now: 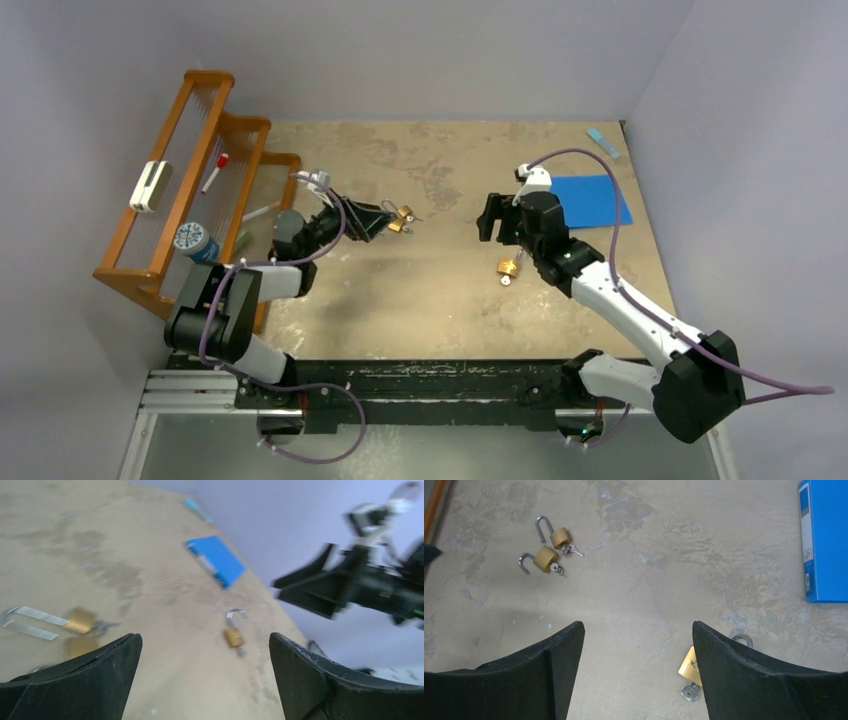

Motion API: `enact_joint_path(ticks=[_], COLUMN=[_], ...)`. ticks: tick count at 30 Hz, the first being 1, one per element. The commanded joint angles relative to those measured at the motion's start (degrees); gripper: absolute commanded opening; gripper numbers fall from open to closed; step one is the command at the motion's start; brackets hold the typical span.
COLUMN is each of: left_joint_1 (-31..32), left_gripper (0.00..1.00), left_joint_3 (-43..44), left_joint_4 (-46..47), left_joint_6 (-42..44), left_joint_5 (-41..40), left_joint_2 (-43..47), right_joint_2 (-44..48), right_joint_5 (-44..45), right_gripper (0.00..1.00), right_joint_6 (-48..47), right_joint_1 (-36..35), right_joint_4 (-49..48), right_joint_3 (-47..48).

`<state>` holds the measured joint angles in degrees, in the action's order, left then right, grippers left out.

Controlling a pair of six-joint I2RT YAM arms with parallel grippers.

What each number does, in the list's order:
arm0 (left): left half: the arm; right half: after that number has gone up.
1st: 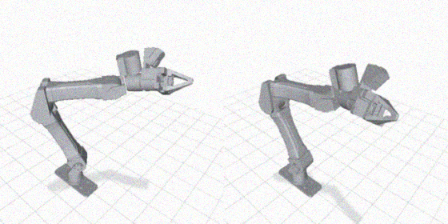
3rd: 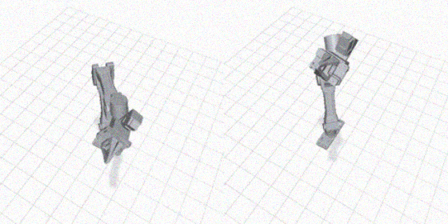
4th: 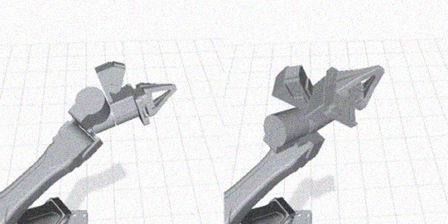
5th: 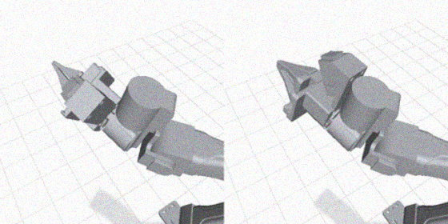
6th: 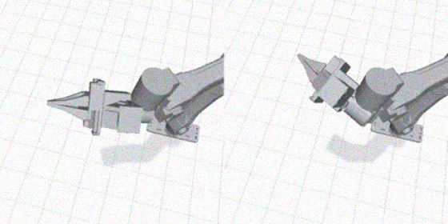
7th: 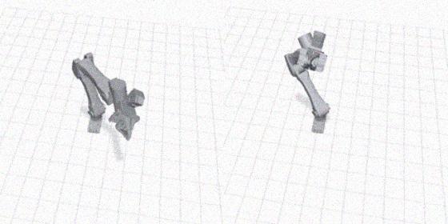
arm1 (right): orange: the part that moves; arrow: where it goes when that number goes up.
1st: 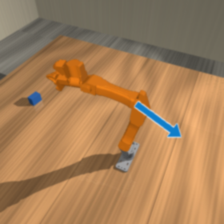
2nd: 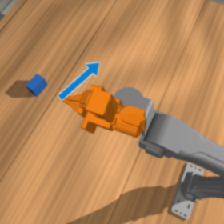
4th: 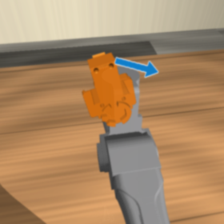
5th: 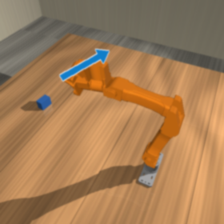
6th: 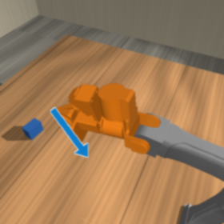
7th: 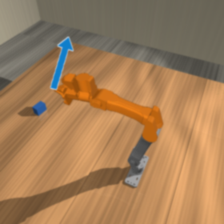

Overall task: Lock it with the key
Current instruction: Pick up the lock from the center of the board.

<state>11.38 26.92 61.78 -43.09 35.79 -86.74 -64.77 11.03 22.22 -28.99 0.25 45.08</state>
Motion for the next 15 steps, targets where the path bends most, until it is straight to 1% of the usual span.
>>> enact_joint_path(ticks=[1, 2, 3, 5, 7, 9, 11, 12, 13, 14, 15], left_joint_1=[0.9, 1.5, 1.8, 2.0, 2.2, 2.5, 2.5, 2.5, 2.4, 1.8, 1.7], left_gripper=[0.99, 0.99, 0.99, 0.99, 0.99, 0.99, 0.99, 0.99, 0.99, 0.99, 0.99], left_joint_3=[3.8, 4.1, 4.3, 4.9, 4.7, 5.3, 7.4, 8.5, 9.6, 10.5, 11.7], left_joint_4=[32.3, 33.5, 34.7, 37.4, 37.6, 37.4, 34.2, 30.6, 24.1, 15.0, 0.9], left_joint_6=[-16.0, -16.7, -17.9, -20.6, -21.1, -22.4, -23.8, -22.6, -19.7, -15.1, -8.2], left_joint_5=[19.6, 21.0, 21.7, 23.1, 23.1, 21.2, 17.5, 15.3, 10.9, 4.4, -5.0], left_joint_2=[-0.3, -0.6, -0.9, -1.2, -0.4, 0.2, -0.4, -0.9, -0.6, 0.5, 3.0], right_joint_2=[-0.4, -0.3, -0.1, -0.2, -2.1, -4.3, -6.0, -7.2, -8.1, -9.2, -10.5], right_joint_5=[0.9, 1.6, 0.8, -0.7, -0.6, -0.1, 2.9, 5.3, 7.1, 7.7, 8.0], right_gripper=[0.9, 0.97, 0.99, 0.99, 0.99, 0.99, 0.99, 0.99, 0.99, 0.99, 0.99], right_joint_6=[0.4, 0.1, -0.1, -2.6, -2.0, -2.1, -2.4, -2.4, -2.0, -2.0, -2.6], right_joint_1=[-0.3, -0.3, -0.3, -0.3, -0.3, -0.8, -2.0, -2.9, -3.5, -4.3, -5.2], right_joint_4=[1.9, 1.0, 0.1, -3.5, -2.5, -0.8, -0.9, -0.9, -0.5, -0.4, -0.8], right_joint_3=[3.7, 3.3, 2.5, 1.3, 2.2, 3.5, 3.7, 4.2, 5.1, 6.2, 7.1])
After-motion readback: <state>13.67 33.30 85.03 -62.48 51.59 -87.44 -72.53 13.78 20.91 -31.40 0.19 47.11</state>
